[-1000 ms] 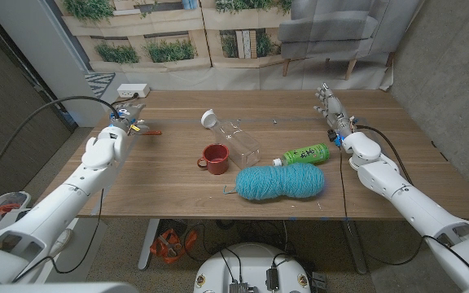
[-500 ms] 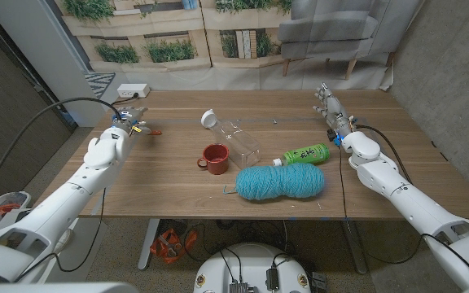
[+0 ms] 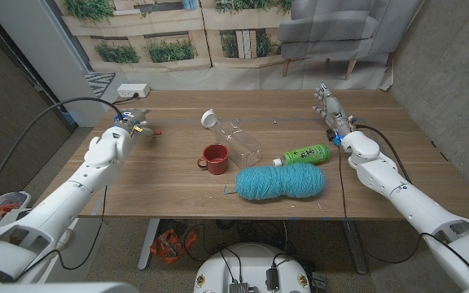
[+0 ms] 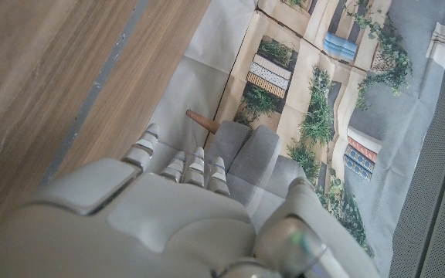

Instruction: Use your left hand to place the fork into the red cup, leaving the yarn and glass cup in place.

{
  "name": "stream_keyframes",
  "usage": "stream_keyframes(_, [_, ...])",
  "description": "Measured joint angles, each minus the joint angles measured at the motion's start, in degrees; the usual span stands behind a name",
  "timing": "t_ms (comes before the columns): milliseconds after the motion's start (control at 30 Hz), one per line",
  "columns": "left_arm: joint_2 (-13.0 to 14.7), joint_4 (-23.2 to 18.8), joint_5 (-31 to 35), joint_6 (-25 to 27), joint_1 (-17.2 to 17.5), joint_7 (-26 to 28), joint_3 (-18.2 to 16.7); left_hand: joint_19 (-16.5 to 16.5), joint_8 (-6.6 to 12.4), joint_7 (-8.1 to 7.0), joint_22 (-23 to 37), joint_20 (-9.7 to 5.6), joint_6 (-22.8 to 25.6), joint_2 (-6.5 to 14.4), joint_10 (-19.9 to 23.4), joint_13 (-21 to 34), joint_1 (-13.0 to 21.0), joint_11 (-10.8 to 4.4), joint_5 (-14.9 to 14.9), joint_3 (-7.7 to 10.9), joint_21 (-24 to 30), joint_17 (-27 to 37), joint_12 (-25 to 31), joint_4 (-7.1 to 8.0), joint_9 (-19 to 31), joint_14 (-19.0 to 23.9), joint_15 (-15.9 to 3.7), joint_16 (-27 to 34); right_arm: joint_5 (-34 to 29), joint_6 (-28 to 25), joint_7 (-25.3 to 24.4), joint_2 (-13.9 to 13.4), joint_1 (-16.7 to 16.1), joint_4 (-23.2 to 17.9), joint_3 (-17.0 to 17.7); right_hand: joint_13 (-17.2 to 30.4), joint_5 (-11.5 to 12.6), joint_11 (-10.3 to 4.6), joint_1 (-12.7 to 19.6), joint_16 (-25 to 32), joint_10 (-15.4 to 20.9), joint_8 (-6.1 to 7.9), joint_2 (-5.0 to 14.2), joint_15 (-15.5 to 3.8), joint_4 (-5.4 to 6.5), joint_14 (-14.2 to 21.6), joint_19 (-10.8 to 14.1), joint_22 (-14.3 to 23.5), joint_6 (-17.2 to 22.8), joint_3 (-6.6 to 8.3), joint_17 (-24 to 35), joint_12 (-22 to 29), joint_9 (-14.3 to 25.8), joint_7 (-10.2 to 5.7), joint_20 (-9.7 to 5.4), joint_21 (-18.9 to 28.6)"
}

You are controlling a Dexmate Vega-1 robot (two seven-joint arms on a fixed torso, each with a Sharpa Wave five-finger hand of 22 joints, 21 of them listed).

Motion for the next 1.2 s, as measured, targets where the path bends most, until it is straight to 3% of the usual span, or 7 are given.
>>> stream_keyframes(900, [-0.5,3.9,0.9,-2.2,-2.2,-0.5,1.1,0.3,-0.01,-0.12,0.0,0.31,0.5,1.0,-0.1,-0.5,1.4,0.54,0.0,-0.23,0.0,0.0,-0.9,-0.24,0.0,0.4,0.36,0.0,-0.2,-0.4,0.2,0.3,0.6,0.4,-0.4,0.0,0.0,0.00,-0.2,0.0,0.0,0.00,0.23,0.00,0.00,0.0,0.0,0.0,0.0,0.00,0.0,0.0,0.0,0.00,0.00,0.0])
stream_keyframes(1200, [-0.9,5.2,1.0,-3.3,-2.9,-0.5,1.4,0.6,0.22,-2.25,0.0,0.62,2.7,1.4,1.1,-0.8,2.6,0.86,0.0,-0.23,0.0,0.0,-0.9,-0.24,0.0,0.7,0.12,0.0,-0.3,-0.5,0.2,0.3,0.7,0.4,-0.4,0.0,0.0,0.00,-0.2,0.0,0.0,0.00,0.23,0.00,0.00,0.0,0.0,0.0,0.0,0.00,0.0,0.0,0.0,0.00,0.00,0.0])
